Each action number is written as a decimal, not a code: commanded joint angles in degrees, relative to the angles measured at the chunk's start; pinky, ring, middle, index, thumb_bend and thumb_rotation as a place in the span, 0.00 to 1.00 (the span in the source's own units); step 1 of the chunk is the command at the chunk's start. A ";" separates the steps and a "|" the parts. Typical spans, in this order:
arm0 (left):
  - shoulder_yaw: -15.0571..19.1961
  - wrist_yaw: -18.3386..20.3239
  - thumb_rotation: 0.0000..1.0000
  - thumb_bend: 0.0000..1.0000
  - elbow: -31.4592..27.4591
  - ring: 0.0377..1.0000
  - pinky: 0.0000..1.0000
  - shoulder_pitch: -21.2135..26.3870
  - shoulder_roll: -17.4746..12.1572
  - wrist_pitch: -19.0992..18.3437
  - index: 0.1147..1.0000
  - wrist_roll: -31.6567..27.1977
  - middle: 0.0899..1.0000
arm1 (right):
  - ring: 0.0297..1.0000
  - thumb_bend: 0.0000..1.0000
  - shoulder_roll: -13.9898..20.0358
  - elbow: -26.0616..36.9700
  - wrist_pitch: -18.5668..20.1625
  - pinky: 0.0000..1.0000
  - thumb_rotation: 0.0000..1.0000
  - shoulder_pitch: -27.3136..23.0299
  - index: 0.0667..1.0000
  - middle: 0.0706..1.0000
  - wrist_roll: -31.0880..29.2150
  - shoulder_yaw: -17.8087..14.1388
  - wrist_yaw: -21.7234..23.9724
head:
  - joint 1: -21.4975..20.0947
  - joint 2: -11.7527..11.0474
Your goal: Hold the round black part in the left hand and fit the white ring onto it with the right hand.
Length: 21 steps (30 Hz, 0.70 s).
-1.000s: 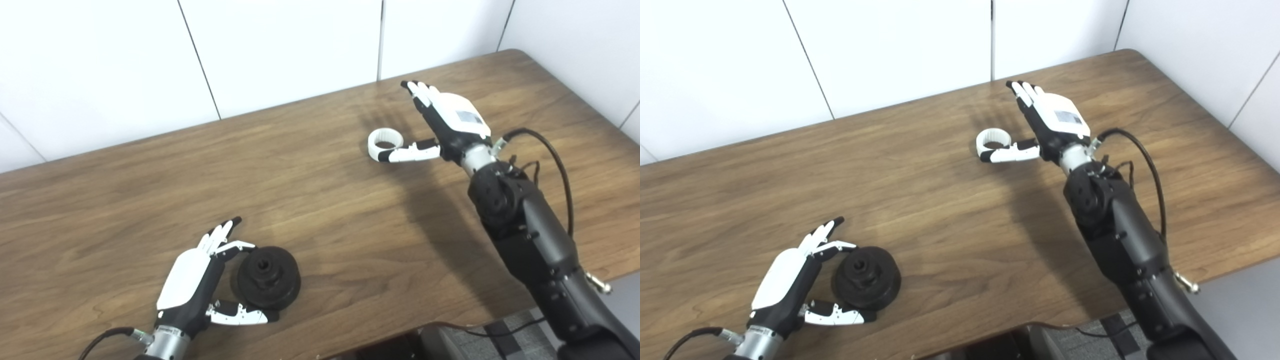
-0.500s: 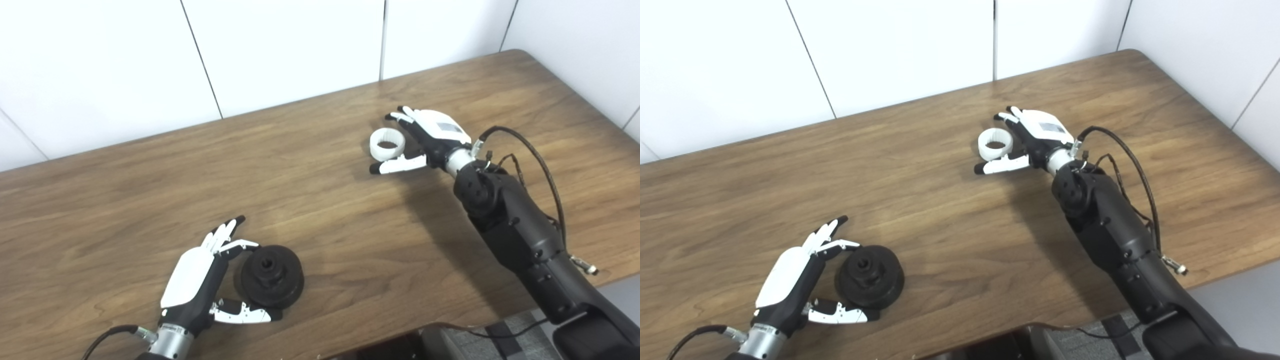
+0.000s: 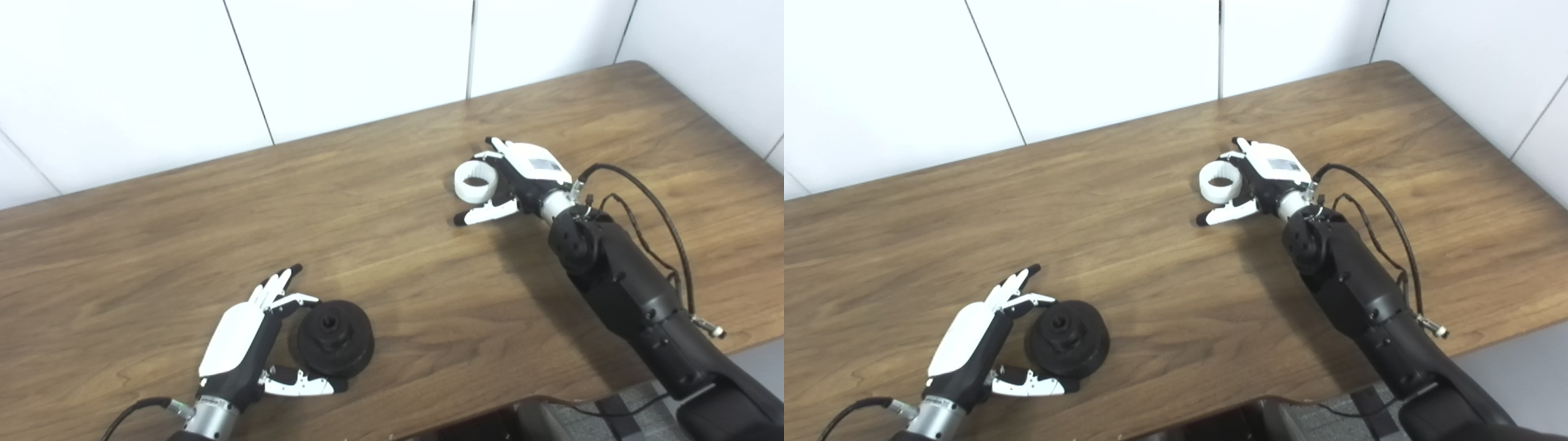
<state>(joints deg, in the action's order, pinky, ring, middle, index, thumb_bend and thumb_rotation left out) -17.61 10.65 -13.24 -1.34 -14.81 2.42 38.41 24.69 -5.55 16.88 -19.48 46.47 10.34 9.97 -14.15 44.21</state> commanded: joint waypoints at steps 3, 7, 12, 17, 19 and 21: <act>0.28 -0.14 0.31 0.96 -1.90 1.00 1.00 0.32 -0.15 0.07 0.57 0.38 1.00 | 1.00 0.90 0.82 0.60 -1.59 1.00 0.53 -2.07 0.76 1.00 -0.23 -0.21 -3.05 | 0.39 0.19; 0.23 -0.08 0.33 0.96 -1.99 1.00 1.00 0.31 -0.24 -0.01 0.57 0.66 1.00 | 1.00 0.87 0.94 0.50 -2.05 0.99 0.51 -1.72 0.74 1.00 -0.39 -0.07 -4.08 | 0.38 0.30; 0.30 0.17 0.33 0.96 -2.23 1.00 1.00 0.26 -0.44 -0.32 0.57 0.55 1.00 | 1.00 0.82 0.80 0.47 -2.28 0.98 0.46 -1.31 0.70 1.00 -0.39 -0.22 -5.56 | 0.30 0.51; 0.35 0.38 0.33 0.96 -2.51 1.00 1.00 0.19 -0.52 -0.55 0.57 0.48 1.00 | 1.00 0.78 0.36 0.13 -3.67 0.99 0.39 -0.84 0.65 0.98 -1.72 -1.19 -8.05 | 0.28 0.71; 0.33 0.41 0.34 0.96 -2.52 1.00 1.00 0.16 -0.50 -0.50 0.57 0.55 1.00 | 1.00 0.77 0.18 -0.13 -4.77 1.00 0.35 -0.59 0.63 0.96 -2.58 -1.58 -9.49 | 0.45 0.77; 0.30 0.36 0.33 0.96 -2.49 1.00 1.00 0.12 -0.47 -0.37 0.57 0.64 1.00 | 0.99 0.58 0.02 -0.47 -5.98 1.00 0.20 -0.36 0.49 0.93 -3.23 -1.85 -11.06 | 0.43 0.78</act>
<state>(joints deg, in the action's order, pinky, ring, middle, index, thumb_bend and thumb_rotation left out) -17.60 11.56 -13.96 -1.66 -14.80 1.33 38.43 24.36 -6.41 12.41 -18.80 43.42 9.61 1.68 -13.80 44.91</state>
